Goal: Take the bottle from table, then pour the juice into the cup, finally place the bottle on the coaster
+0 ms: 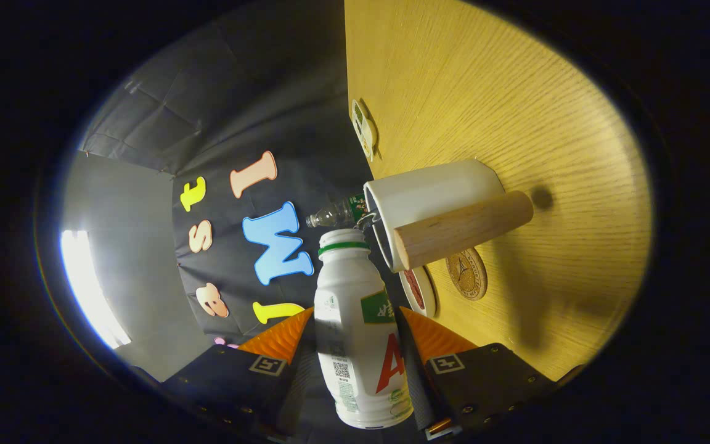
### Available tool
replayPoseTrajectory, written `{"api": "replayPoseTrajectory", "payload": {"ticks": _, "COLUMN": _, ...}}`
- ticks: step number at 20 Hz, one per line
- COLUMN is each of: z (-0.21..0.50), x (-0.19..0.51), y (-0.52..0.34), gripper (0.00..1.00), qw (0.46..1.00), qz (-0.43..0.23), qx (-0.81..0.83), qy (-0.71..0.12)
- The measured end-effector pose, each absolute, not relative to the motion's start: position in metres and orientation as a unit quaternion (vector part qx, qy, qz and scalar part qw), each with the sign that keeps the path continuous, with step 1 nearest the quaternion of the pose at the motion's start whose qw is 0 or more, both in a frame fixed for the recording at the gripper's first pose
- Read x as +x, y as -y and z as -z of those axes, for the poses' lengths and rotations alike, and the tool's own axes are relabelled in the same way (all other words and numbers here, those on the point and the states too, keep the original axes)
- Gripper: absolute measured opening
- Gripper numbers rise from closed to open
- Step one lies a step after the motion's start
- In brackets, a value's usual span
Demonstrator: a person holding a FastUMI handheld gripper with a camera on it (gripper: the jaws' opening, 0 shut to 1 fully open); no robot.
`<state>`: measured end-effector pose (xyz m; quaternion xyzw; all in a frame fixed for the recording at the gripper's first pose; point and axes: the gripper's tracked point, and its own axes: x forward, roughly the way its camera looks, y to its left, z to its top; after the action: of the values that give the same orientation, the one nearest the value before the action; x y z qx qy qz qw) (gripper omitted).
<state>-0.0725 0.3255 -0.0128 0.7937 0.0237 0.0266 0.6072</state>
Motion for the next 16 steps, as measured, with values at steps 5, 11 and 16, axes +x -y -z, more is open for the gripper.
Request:
{"api": "replayPoseTrajectory", "payload": {"ticks": 5, "z": 0.006, "x": -0.076, "y": -0.327, "gripper": 0.69, "qw": 0.601, "qz": -0.031, "qx": 0.799, "qy": -0.023}}
{"api": "replayPoseTrajectory", "payload": {"ticks": 11, "z": 0.001, "x": -0.078, "y": -0.330, "gripper": 0.69, "qw": 0.589, "qz": -0.034, "qx": 0.807, "qy": -0.025}}
{"api": "replayPoseTrajectory", "payload": {"ticks": 16, "z": -0.002, "x": -0.077, "y": -0.332, "gripper": 0.69, "qw": 0.580, "qz": -0.034, "qx": 0.813, "qy": -0.025}}
